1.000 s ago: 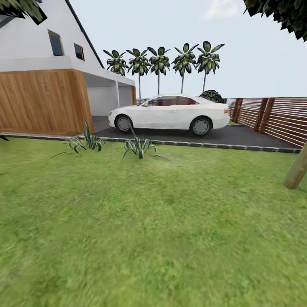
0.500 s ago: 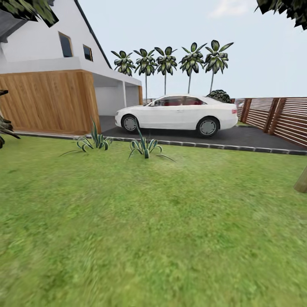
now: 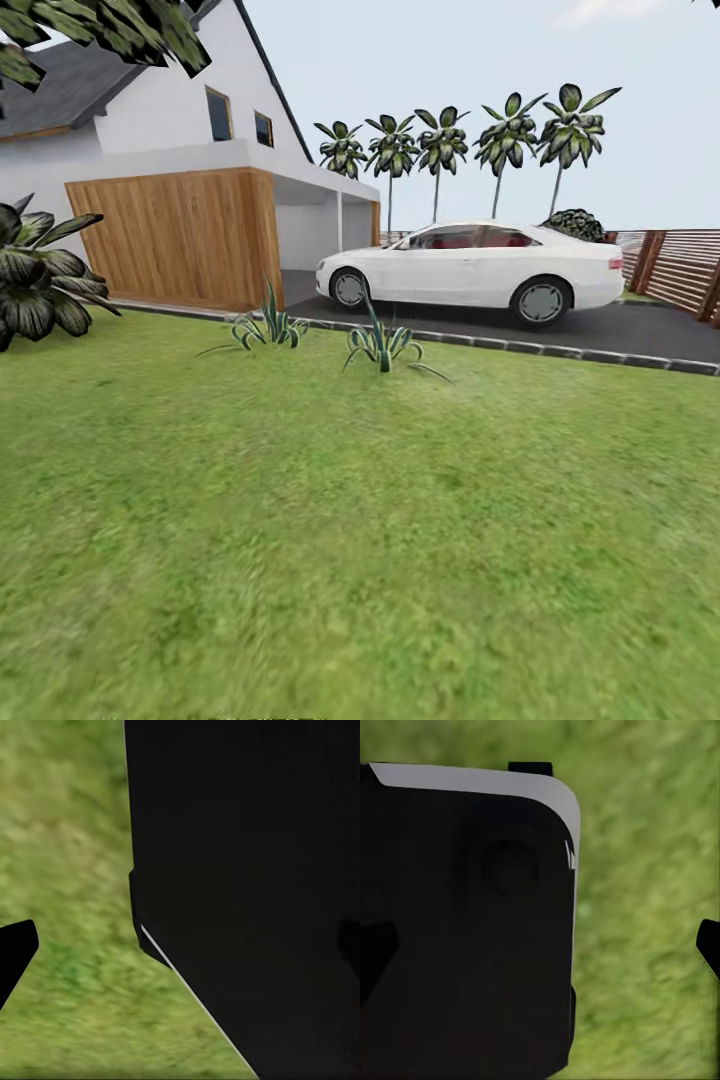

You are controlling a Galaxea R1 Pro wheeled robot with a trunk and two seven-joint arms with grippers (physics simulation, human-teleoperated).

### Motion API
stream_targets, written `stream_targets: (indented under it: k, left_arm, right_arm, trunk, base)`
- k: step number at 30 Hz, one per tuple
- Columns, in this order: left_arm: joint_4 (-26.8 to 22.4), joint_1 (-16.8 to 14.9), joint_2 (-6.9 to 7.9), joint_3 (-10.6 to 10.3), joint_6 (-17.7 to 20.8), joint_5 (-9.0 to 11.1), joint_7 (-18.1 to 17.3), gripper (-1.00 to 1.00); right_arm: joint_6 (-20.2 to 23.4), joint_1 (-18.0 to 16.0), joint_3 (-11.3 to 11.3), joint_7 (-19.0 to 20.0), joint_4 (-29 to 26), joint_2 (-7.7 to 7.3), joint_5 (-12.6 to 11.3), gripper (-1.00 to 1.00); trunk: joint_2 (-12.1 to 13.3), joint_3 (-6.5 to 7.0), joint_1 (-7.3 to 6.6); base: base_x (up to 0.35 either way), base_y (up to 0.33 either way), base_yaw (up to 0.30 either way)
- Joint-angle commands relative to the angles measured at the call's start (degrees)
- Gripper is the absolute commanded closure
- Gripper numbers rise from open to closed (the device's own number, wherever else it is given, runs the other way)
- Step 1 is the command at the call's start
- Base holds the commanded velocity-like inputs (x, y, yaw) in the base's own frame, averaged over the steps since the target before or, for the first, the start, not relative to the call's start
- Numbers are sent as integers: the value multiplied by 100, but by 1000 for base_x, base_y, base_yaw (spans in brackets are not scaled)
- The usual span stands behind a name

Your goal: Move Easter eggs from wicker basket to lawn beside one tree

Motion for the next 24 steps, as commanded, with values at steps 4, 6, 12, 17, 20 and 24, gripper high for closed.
stream_targets:
  k: [4,6,12,17,20,24]
  left_arm:
    - [1,-2,-1,2,-1,-3,-3,-100]
    - [1,-2,-1,2,-1,-3,-3,-100]
    - [1,-2,-1,-6,7,-3,-17,-100]
    - [1,-2,-1,-7,8,-3,-21,-100]
    - [1,-2,-1,-6,8,-3,-21,-100]
    - [1,-2,-1,-7,8,-3,-21,-100]
  right_arm:
    - [1,-2,5,-1,-2,0,3,-100]
    - [1,-1,6,-1,-2,0,3,-100]
    - [1,0,7,-3,44,25,8,-100]
    - [-13,-2,7,-1,127,54,15,-100]
    - [-16,-1,7,-1,135,61,19,-100]
    - [-16,-1,7,-1,138,76,20,-100]
  trunk:
    - [-2,-4,0]
    - [-2,-4,0]
    - [-2,-4,0]
    - [-2,-4,0]
    - [-2,-4,0]
    - [-2,-4,0]
  base:
    - [0,0,299]
    - [0,0,299]
    - [132,0,299]
    - [326,0,299]
    - [313,0,299]
    - [297,0,299]
